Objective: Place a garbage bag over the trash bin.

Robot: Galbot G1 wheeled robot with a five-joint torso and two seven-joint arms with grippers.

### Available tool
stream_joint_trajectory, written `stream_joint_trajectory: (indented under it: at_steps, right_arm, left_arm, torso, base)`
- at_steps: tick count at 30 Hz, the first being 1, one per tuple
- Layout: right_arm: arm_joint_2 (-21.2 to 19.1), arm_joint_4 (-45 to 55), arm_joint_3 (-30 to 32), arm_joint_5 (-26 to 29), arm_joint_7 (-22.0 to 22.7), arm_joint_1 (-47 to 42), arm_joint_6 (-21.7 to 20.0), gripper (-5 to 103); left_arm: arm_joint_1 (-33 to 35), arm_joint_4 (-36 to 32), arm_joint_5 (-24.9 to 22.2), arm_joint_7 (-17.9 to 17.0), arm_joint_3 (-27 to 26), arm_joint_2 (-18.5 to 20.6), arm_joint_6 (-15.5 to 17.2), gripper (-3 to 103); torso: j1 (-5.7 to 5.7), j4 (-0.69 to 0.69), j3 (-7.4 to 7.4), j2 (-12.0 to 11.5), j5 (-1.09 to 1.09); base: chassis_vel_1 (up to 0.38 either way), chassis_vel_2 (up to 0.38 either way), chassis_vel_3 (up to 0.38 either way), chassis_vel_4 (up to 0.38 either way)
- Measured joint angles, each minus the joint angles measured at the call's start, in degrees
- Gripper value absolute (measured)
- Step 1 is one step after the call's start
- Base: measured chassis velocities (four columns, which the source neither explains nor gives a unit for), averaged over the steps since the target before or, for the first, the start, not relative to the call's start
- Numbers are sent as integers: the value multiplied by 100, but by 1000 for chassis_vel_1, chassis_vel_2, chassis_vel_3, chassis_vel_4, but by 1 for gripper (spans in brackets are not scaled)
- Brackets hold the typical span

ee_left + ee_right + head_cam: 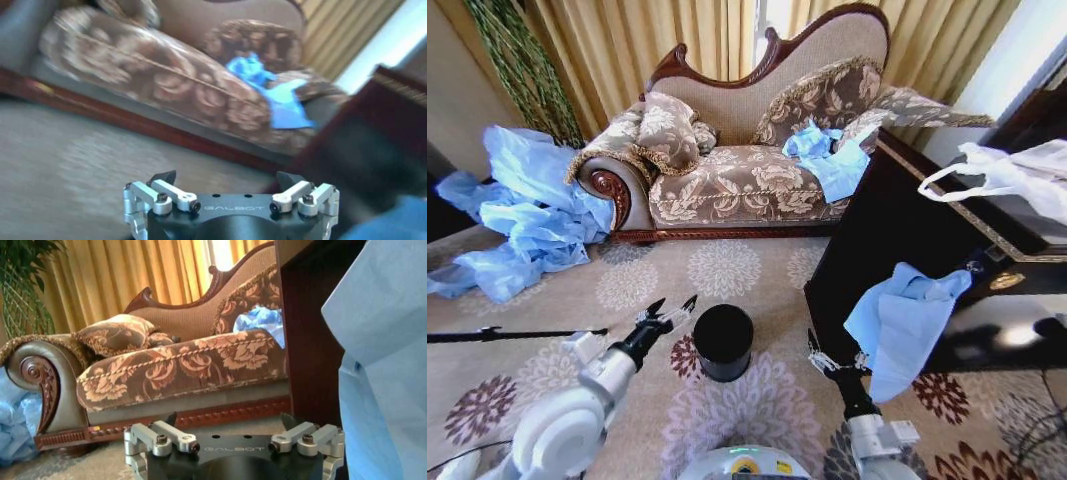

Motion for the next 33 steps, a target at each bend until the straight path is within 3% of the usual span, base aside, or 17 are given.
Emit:
stream_joint_trajectory:
  at_steps: [2,4,6,7,10,14,19,22,24,26,28,33]
  right_arm:
    - [-3,-69,-15,-28,2,47,6,100]
    - [-3,-87,-26,-31,2,64,10,100]
    - [0,-118,-53,-27,4,102,25,100]
    - [0,-118,-53,-27,4,102,25,100]
    - [7,-191,-36,-75,4,167,44,100]
    - [-12,-258,15,-100,4,207,51,100]
    - [-69,-333,34,-101,2,229,71,100]
    - [-80,-351,28,-103,0,240,83,100]
    - [-83,-351,22,-104,-1,248,84,100]
    - [-84,-351,22,-104,-1,249,84,100]
    - [-91,-353,30,-103,1,257,85,100]
    - [-102,-367,86,-99,-2,257,110,100]
  left_arm:
    - [-278,15,-544,221,240,160,-58,100]
    - [-403,79,-628,401,397,209,-114,100]
    - [-721,263,-747,854,789,266,-307,100]
    - [-721,263,-747,854,789,266,-307,100]
    - [-1186,641,-1104,1414,1389,236,-538,100]
    - [-1393,922,-1276,1734,1667,80,-613,100]
    - [-1649,940,-2171,1745,1950,-12,-439,100]
    - [-1936,968,-2448,1615,2290,-9,-376,100]
    - [-2237,1007,-2472,1466,2704,-16,-341,100]
    - [-2304,1009,-2412,1417,2795,-21,-341,100]
    - [-2252,961,-2205,1315,2706,-21,-262,100]
    - [-2223,923,-2323,1304,2572,-16,-142,100]
  torso:
    - [0,0,0,0,1]
    - [0,1,0,0,2]
    - [0,0,0,0,0]
    - [0,0,0,0,0]
    - [0,-1,-1,0,1]
    - [0,0,0,0,0]
    - [0,2,0,0,1]
    - [0,1,0,0,1]
    - [0,-1,0,0,1]
    - [0,-3,0,0,0]
    - [0,-1,0,0,1]
    - [-1,3,-1,0,0]
  base:
    - [0,0,0,0]
    - [0,0,0,0]
    - [0,0,0,0]
    - [0,0,0,0]
    - [0,0,0,0]
    - [0,0,0,0]
    - [0,0,0,0]
    - [0,0,0,0]
    - [0,0,0,0]
    - [0,0,0,0]
    - [0,0,0,0]
    - [0,0,0,0]
